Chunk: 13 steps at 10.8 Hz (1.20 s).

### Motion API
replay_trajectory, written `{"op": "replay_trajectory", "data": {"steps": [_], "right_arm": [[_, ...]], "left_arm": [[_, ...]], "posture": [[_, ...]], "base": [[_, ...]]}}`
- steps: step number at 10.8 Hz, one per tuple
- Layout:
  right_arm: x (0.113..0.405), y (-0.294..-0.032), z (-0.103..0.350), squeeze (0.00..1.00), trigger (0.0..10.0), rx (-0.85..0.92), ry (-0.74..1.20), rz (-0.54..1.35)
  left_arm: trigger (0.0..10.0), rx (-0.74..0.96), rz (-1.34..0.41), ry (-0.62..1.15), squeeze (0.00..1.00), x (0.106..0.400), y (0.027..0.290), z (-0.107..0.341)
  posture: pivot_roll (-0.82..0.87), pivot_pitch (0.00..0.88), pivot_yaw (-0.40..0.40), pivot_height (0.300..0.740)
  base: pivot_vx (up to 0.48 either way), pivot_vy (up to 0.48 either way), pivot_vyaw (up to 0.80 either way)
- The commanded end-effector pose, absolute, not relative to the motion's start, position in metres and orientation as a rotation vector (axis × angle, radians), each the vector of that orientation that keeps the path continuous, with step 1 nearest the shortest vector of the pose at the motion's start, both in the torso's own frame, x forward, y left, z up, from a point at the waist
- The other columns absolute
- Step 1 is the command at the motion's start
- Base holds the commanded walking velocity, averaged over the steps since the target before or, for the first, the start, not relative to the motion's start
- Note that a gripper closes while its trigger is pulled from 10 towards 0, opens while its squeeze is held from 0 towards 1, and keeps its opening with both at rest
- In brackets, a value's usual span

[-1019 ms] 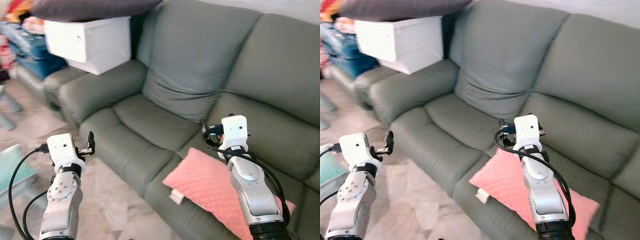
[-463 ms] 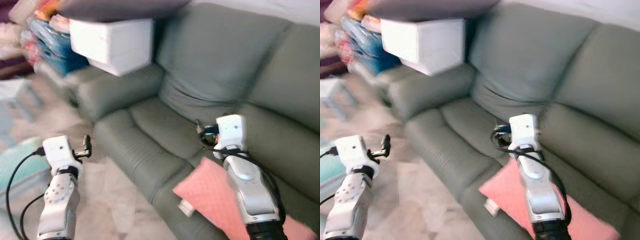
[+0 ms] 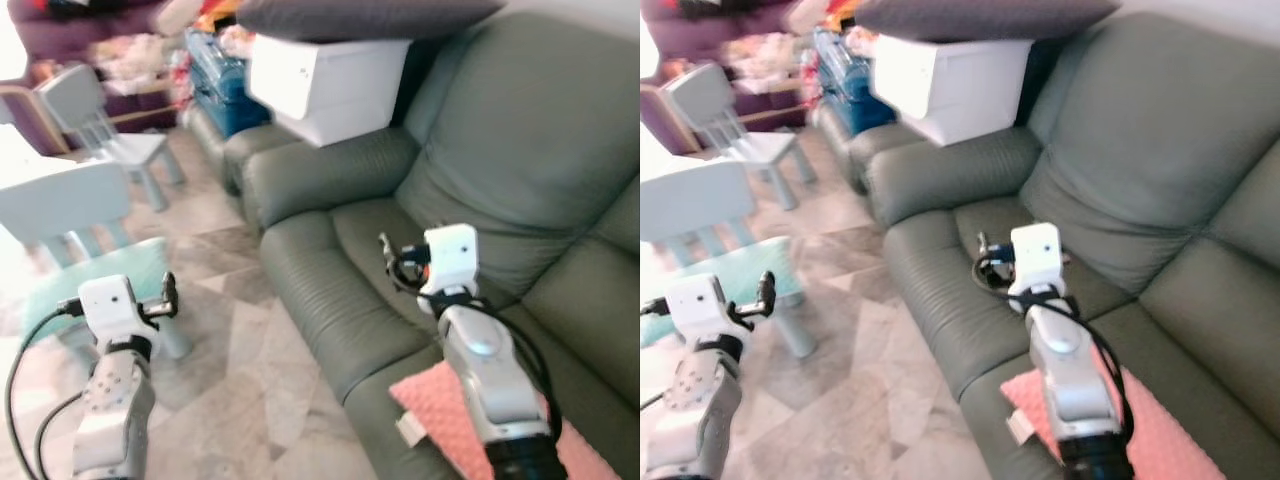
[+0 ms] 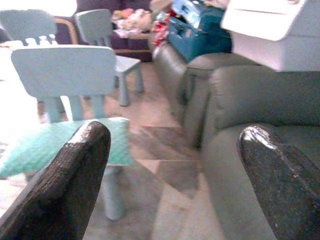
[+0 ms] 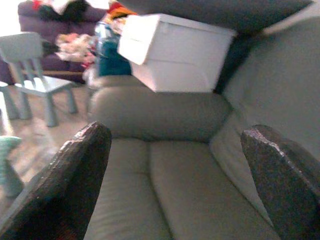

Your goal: Move the pillow to the sofa

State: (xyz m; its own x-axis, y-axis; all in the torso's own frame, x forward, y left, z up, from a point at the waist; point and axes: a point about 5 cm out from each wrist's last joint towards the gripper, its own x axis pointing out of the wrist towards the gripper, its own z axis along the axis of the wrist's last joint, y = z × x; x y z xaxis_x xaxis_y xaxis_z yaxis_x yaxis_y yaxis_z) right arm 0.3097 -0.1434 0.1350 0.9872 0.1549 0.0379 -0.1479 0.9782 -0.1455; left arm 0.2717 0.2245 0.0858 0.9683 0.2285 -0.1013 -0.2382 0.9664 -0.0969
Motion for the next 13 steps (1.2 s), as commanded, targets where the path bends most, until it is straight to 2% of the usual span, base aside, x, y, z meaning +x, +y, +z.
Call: {"op": "replay_trajectory", "data": {"steps": [1,4,13], "right_arm": [[0.3103,-0.1434,0.1382,0.0,10.0,-0.127,-0.065,0.147],[0.31,-0.1429,0.1369,0.0,10.0,-0.12,-0.062,0.149],[0.3099,-0.1459,0.1372,0.0,10.0,-0.11,-0.06,0.128]], "left_arm": [[10.0,-0.108,0.227,0.078,0.0,0.2736,0.224,0.0904],[10.0,-0.112,0.219,0.084,0.0,0.2741,0.2238,0.0907],[10.0,-0.115,0.213,0.102,0.0,0.274,0.2208,0.0883]], "posture": [[-0.08,0.0,0.016,0.74],[-0.08,0.0,0.021,0.74],[-0.09,0.0,0.025,0.74]], "base": [[0.0,0.0,0.0],[0.0,0.208,0.0],[0.0,0.465,0.0]]}}
